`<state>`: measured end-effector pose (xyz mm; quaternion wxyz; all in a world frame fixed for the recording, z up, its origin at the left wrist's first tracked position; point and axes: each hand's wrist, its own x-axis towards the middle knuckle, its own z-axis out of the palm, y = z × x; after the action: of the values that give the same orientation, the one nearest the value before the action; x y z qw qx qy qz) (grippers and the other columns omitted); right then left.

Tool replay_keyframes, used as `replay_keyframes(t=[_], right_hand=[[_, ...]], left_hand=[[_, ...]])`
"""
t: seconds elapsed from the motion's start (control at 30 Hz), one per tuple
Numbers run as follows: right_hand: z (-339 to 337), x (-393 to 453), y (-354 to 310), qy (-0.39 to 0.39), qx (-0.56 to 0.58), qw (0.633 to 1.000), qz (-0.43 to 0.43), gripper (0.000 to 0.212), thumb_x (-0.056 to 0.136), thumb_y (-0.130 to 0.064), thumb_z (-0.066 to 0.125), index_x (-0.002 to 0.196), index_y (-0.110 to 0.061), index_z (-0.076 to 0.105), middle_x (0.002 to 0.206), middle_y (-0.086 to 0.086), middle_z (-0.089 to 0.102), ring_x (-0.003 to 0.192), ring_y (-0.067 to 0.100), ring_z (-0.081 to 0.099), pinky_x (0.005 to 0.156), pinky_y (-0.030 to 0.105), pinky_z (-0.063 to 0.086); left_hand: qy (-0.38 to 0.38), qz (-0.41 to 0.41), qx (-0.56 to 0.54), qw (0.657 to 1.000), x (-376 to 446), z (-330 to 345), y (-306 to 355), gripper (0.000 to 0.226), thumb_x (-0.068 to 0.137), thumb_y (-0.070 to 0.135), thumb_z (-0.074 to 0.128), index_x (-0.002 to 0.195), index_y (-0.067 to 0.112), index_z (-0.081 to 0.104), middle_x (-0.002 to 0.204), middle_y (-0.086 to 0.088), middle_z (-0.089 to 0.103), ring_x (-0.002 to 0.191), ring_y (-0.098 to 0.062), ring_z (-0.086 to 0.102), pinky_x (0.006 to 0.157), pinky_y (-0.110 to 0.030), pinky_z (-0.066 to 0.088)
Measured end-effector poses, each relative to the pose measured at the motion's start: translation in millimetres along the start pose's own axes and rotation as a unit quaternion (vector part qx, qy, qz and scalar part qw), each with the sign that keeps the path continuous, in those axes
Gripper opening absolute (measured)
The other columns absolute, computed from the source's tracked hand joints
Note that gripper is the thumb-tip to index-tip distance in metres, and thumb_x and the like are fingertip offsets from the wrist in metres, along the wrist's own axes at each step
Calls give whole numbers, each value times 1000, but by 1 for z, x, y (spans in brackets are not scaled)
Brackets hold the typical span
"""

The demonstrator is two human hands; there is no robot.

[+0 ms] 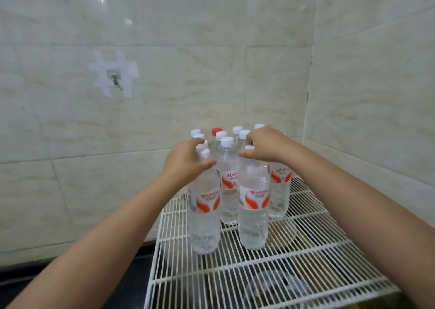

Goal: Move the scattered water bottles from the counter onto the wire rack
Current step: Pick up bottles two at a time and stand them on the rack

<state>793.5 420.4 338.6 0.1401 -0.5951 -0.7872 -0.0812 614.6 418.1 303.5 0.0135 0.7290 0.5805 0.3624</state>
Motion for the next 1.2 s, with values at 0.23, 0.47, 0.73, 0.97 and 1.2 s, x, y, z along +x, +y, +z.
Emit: replay_keyframes(t=[0.23, 0.47, 0.73, 0.97, 1.2], right_hand=[[-18, -8, 15, -115, 71, 988, -80, 29, 92, -22, 51, 119, -18, 59, 117, -1, 59, 99, 7, 45, 85, 22, 36], [-1, -2, -8, -27, -119, 992, 40, 50, 87, -55, 47, 60, -15, 37, 71, -3, 40, 81, 19, 43, 55, 26, 32], [-8, -9, -3, -91, -1, 994, -66, 34, 91, -32, 49, 120, -15, 55, 118, 11, 60, 89, 19, 49, 77, 31, 38], [-4, -12, -12, -45, -65, 997, -19, 39, 89, -46, 49, 106, -12, 59, 91, 3, 54, 86, 19, 47, 56, 27, 31], [1, -12, -13, 3, 23, 1000, 9, 28, 88, -29, 56, 101, -5, 63, 78, 5, 53, 80, 20, 47, 50, 25, 27]], left_hand=[[-211, -8, -130, 969, 11, -28, -14, 70, 84, 2, 61, 144, 12, 26, 132, -7, 53, 117, -19, 48, 108, -35, 38], [-109, -8, 208, 972, 3, -19, 11, 47, 86, 47, 55, 114, 8, 56, 116, -14, 58, 104, -28, 56, 79, -33, 45], [-147, 72, 41, 986, 5, -30, -3, 49, 82, 11, 65, 129, 11, 51, 128, -10, 57, 106, -21, 54, 83, -22, 38], [-83, 1, 105, 991, -3, -19, 1, 51, 82, 41, 64, 122, 12, 54, 120, -13, 59, 109, -28, 55, 86, -34, 45], [-79, 36, 18, 996, 2, -19, 1, 27, 79, 24, 70, 102, 10, 66, 79, -5, 61, 79, -24, 52, 56, -25, 33]])
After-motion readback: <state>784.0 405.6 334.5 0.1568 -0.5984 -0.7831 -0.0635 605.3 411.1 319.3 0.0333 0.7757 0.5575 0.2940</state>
